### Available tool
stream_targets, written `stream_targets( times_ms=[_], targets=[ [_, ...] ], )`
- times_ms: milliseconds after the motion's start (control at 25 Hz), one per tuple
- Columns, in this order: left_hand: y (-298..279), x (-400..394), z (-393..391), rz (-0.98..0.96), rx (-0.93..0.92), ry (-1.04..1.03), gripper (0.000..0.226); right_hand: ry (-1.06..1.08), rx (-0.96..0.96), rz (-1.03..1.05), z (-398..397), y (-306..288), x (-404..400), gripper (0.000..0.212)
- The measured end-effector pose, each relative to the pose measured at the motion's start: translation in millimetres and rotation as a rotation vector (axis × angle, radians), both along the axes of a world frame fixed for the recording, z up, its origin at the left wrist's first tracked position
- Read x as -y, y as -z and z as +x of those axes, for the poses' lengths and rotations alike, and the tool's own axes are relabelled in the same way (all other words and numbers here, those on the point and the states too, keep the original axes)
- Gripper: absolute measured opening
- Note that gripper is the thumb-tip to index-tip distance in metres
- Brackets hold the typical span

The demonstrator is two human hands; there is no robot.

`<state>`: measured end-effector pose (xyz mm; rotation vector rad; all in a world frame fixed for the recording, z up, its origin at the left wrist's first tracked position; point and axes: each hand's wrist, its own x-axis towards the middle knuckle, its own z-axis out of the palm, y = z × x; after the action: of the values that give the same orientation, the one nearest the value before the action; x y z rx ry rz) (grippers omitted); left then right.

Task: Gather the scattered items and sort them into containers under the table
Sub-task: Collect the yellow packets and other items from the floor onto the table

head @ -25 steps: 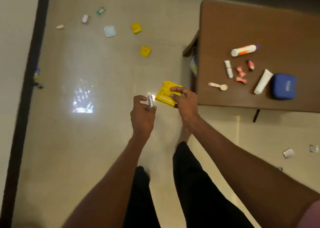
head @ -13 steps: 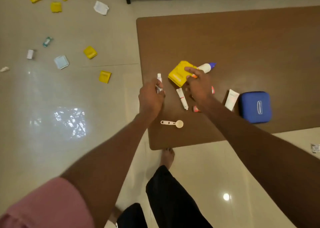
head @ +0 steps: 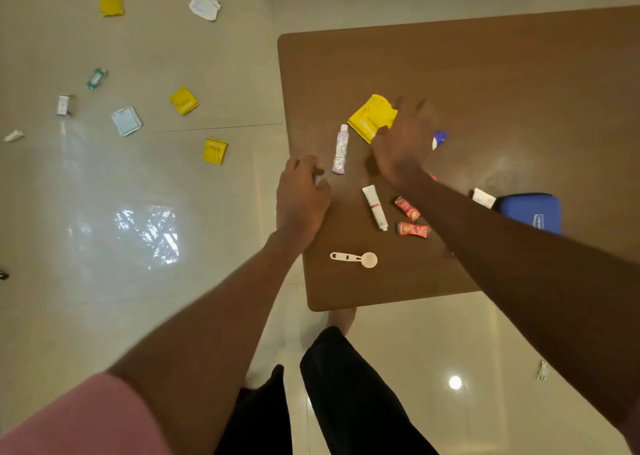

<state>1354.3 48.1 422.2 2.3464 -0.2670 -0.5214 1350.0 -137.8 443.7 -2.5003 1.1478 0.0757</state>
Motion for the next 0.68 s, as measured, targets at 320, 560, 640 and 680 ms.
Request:
stream_targets(
  times_ms=[320,560,640,680],
  targets=[
    [-25.9,-183.0,-17.2,0.190,-0.010,-0.197,0.021,-0.426,0.229,-0.071,9.1,-24.3,-178.9,0.031],
    [-38.2,-375.9,15.1,0.247,-0.074,-0.434,0.021,-0.545,0.164,0.219,46.3,-25.3,-371.5,0.027],
    [-38.5,-439.1,27.9,0.266,-0.103,-0.527,0.022,-0.583,0.146,0.277,64.6,-28.0,-425.7,0.026],
    [-38.2,-471.2,33.5,0.276,-0.117,-0.568,0.022,-0.606,0.136,0.309,75.0,-28.7,-453.1,0.025]
  ],
)
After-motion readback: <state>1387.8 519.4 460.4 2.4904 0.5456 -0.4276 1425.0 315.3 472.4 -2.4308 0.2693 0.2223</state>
